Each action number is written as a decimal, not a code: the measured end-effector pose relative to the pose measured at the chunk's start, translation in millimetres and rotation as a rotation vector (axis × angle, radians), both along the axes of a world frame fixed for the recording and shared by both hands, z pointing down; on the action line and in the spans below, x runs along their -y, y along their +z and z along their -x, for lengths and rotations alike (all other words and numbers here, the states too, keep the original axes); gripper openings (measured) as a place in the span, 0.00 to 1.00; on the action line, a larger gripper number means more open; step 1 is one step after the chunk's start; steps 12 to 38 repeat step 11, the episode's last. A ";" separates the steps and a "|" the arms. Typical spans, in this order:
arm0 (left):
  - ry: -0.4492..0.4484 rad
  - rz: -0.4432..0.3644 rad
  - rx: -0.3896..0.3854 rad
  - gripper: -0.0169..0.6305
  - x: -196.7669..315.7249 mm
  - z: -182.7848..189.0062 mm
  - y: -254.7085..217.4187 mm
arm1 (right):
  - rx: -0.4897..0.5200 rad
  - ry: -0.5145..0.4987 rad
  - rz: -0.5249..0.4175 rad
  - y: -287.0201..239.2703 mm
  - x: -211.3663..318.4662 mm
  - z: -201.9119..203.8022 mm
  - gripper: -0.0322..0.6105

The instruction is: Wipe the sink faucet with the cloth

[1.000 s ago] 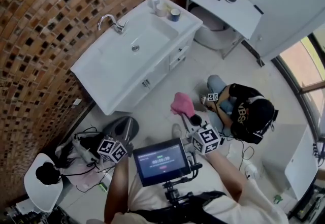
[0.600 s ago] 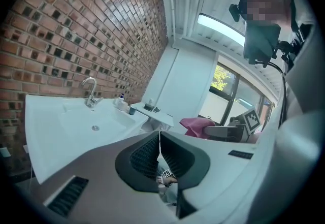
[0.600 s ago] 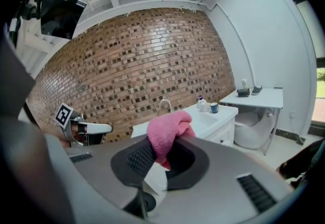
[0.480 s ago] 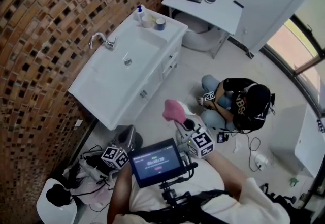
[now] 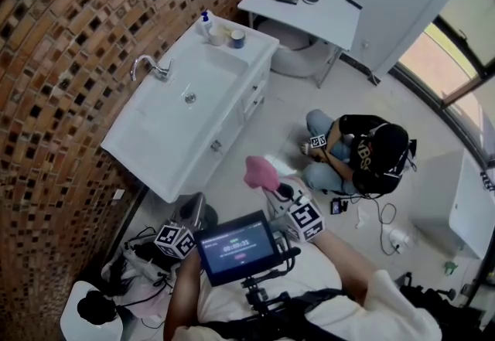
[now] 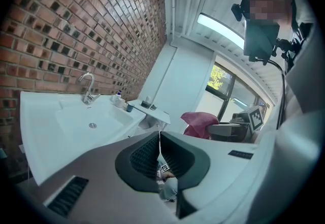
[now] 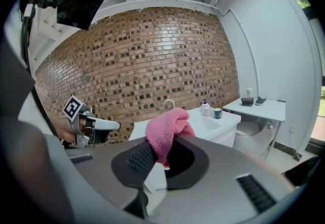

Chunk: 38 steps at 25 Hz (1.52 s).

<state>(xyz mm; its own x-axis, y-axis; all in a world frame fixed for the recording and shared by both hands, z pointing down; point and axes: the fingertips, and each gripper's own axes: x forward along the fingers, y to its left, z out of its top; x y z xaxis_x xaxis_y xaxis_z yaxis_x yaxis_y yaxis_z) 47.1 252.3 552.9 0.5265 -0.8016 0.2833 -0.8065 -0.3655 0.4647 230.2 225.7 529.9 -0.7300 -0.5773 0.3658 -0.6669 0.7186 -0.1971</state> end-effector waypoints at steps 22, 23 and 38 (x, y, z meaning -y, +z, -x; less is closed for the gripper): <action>0.008 0.004 0.002 0.03 -1.0 -4.4 2.4 | 0.005 -0.006 -0.008 -1.1 -1.3 -2.3 0.13; 0.008 0.004 0.002 0.03 -1.0 -4.4 2.4 | 0.005 -0.006 -0.008 -1.1 -1.3 -2.3 0.13; 0.008 0.004 0.002 0.03 -1.0 -4.4 2.4 | 0.005 -0.006 -0.008 -1.1 -1.3 -2.3 0.13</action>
